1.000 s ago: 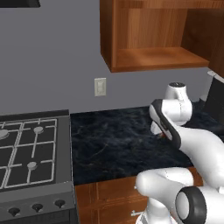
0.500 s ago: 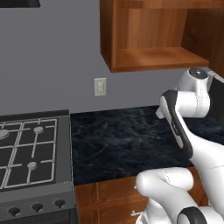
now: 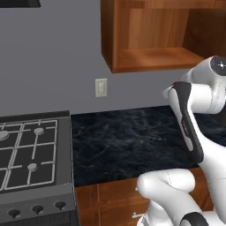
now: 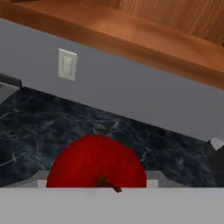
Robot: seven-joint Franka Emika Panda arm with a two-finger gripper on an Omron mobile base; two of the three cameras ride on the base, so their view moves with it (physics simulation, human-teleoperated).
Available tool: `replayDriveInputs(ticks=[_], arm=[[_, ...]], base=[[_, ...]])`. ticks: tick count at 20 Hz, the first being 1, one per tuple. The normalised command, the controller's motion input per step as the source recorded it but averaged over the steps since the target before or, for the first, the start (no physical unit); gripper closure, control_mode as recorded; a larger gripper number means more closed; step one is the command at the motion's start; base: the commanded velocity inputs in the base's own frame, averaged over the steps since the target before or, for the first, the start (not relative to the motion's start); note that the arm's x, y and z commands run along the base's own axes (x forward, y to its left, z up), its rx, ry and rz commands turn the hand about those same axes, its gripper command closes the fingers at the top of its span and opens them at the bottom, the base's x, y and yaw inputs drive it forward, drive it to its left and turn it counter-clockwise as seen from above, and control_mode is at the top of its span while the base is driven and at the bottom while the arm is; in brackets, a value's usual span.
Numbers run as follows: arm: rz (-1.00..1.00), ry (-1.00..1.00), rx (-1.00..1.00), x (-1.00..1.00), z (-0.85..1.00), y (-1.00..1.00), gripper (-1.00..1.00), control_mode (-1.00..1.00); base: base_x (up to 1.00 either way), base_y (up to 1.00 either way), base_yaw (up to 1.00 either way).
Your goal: Pick the apple from the counter and place it in the cabinet. Then close the cabinet.
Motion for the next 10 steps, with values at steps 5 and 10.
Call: replayDriveInputs(ticks=[5,10], arm=[[0.0,-0.39,-0.03,0.08,0.7,-0.03,1.0,-1.0],[0.0,-0.3,0.0,0.15,0.13,0.0,1.0,-1.0]], base=[[0.0,0.0,0.0],[0.0,0.0,0.0]])
